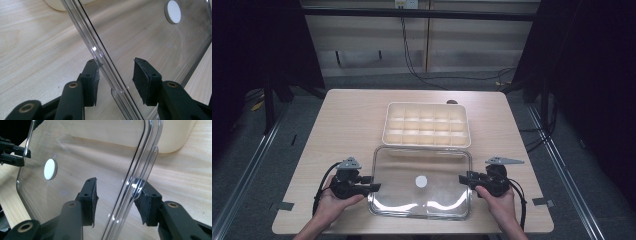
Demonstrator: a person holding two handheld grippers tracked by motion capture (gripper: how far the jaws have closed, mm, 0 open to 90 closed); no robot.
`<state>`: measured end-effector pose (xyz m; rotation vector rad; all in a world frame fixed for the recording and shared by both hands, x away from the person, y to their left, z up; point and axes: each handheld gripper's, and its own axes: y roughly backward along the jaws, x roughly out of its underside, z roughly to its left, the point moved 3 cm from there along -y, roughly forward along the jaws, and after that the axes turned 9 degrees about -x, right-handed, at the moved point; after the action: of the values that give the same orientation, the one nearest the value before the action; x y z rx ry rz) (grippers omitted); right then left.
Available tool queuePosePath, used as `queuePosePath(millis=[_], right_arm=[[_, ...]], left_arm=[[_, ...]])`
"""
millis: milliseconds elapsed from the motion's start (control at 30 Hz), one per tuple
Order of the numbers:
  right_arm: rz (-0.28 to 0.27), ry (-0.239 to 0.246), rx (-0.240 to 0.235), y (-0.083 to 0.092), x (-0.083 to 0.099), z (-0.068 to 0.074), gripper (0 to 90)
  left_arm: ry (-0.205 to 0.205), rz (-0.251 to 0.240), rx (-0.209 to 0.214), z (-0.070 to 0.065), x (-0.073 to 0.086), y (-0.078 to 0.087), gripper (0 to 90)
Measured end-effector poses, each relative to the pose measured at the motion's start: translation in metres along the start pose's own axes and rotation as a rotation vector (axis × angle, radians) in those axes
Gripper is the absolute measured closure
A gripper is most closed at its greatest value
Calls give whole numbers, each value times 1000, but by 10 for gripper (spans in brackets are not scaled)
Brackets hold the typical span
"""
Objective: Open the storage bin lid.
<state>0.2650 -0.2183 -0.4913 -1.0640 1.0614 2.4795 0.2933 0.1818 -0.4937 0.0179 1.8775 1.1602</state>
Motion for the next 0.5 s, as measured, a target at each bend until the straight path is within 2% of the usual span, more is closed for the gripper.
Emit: queuePosePath(millis=[233,367,500], right_arm=[[17,-6,8,-4,3,-4,517],[22,-26,3,-6,5,-7,510],[40,-42,17,-9,8,-10,501]], left_arm=[[-7,17,6,-1,2,-3,541],[-2,30,15,-2,5,-5,535],[-3,53,22,0,6,-8,533]])
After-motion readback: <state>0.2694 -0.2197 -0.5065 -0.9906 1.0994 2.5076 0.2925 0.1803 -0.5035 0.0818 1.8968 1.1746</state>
